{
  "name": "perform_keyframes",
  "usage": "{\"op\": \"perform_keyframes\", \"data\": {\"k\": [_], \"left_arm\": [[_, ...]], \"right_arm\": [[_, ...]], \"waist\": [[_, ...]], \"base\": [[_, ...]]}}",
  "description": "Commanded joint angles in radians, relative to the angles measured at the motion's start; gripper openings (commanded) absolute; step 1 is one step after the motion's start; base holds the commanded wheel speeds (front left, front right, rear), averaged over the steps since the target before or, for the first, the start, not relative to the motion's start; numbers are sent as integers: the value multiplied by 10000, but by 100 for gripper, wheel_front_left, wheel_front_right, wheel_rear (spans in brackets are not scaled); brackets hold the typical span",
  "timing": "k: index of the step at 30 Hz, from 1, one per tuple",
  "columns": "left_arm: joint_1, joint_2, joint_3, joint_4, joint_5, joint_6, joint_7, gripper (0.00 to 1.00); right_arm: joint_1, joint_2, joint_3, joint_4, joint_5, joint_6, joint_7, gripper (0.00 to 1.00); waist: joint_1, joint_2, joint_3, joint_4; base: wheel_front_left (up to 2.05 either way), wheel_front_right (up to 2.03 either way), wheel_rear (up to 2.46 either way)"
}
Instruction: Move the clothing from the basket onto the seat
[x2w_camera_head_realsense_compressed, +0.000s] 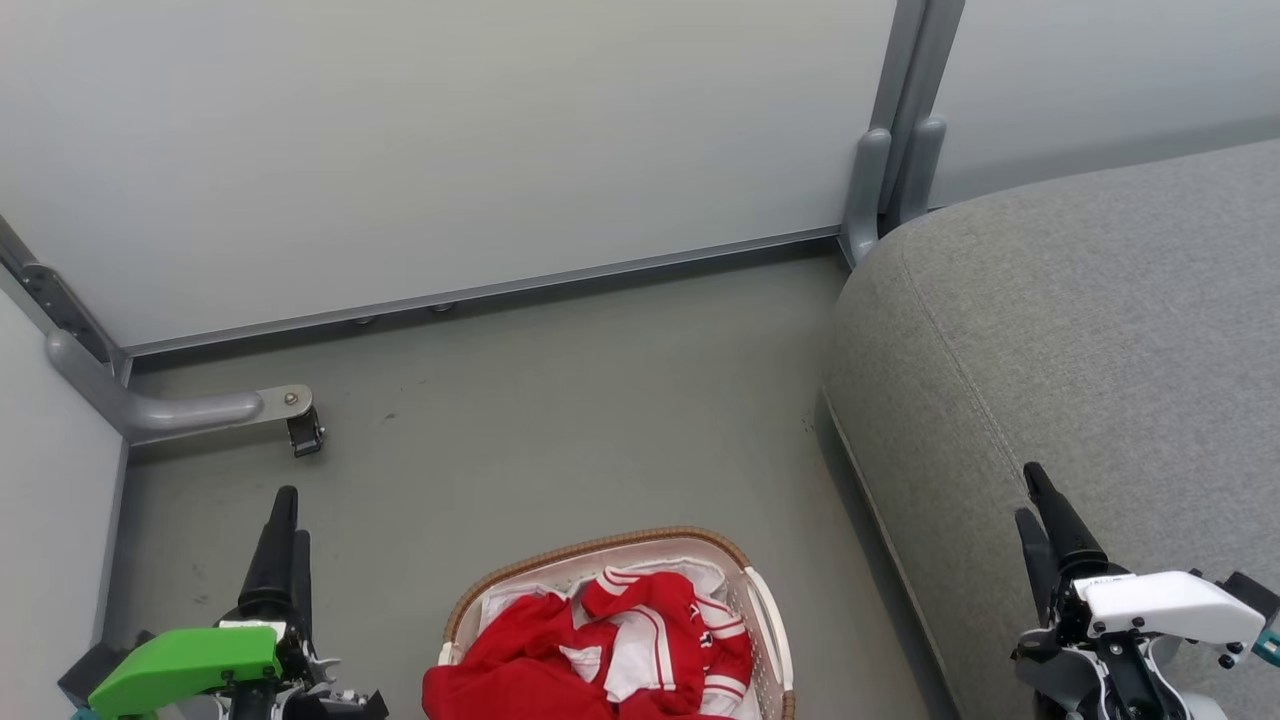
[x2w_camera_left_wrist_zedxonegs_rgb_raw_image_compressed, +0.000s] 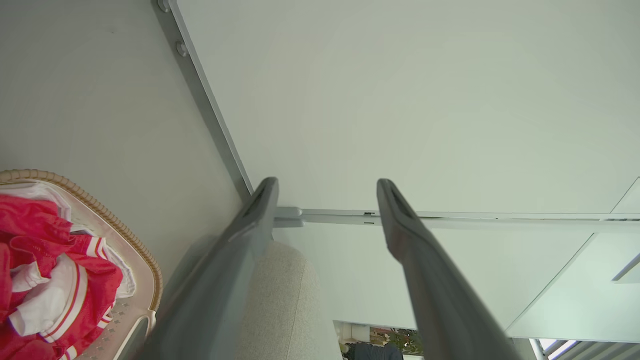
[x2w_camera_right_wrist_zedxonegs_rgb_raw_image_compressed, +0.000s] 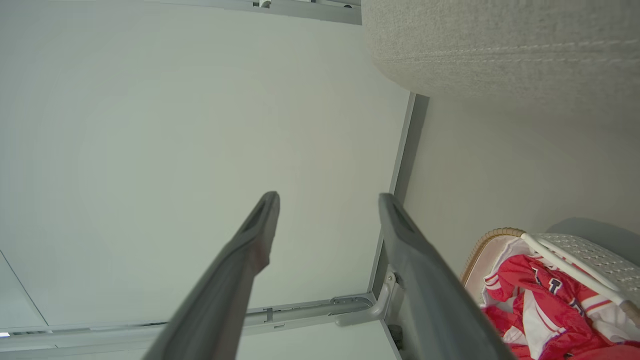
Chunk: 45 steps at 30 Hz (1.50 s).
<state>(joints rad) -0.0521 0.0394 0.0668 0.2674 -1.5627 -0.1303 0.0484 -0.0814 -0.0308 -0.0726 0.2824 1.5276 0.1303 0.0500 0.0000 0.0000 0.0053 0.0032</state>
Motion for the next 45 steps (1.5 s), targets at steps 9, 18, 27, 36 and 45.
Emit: {"op": "perform_keyframes", "data": {"k": [9,18,27,36,45], "left_arm": [[-28,55,-33,-723,1546,-1,-479,100],[77,67,-126,-1113,3557,84,-830,100],[341,76,-441,-1379,5462,471,-1143,100],[512,86,-695,-1396,7225,643,-1435,100],[693,95,-697,-1340,8290,694,-1699,100]], "right_arm": [[-62,-99,73,-789,-1954,3,-484,100],[17,-117,279,-1104,-3725,3,-838,100],[44,-129,597,-935,-5083,3,-1152,100],[90,-143,798,-1006,-6412,3,-1452,100],[107,-157,1037,-915,-7499,4,-1715,100]], "waist": [[0,0,28,48],[0,0,56,93],[0,0,73,125],[0,0,82,160],[0,0,85,190]], "base": [[0,0,0],[0,0,0],[0,0,0],[0,0,0],[0,0,0]]}}
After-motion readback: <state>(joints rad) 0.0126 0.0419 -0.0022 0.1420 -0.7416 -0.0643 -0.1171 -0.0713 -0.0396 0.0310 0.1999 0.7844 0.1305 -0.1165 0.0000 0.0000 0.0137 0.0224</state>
